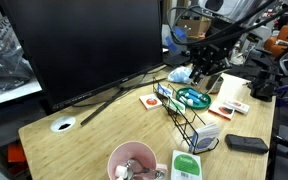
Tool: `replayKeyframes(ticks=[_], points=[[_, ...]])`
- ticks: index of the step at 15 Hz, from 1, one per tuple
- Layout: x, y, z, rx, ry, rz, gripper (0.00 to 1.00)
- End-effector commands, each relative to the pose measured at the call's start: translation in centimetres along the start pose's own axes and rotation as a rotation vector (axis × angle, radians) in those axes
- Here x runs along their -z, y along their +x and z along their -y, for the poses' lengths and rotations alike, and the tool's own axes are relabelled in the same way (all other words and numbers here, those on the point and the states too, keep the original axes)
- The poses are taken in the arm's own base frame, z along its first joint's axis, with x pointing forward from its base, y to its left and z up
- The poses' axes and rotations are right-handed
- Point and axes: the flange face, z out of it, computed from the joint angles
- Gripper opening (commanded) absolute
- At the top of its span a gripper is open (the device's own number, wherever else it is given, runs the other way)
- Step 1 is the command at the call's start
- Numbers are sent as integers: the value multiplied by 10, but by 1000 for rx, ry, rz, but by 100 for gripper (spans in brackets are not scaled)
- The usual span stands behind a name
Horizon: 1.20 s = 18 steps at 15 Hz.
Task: Move the silver jug to the left side of the desk
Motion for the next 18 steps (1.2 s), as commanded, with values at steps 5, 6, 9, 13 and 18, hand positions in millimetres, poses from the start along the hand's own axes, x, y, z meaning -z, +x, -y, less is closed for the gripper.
replayKeyframes(ticks=[5,6,9,13,18], points=[[12,118,28,365,17,-91,4],[9,122,28,403,24,-102,4],[-5,121,23,498,68,-128,4],[-16,118,29,495,89,-137,17],[-15,119,28,500,92,-138,17]])
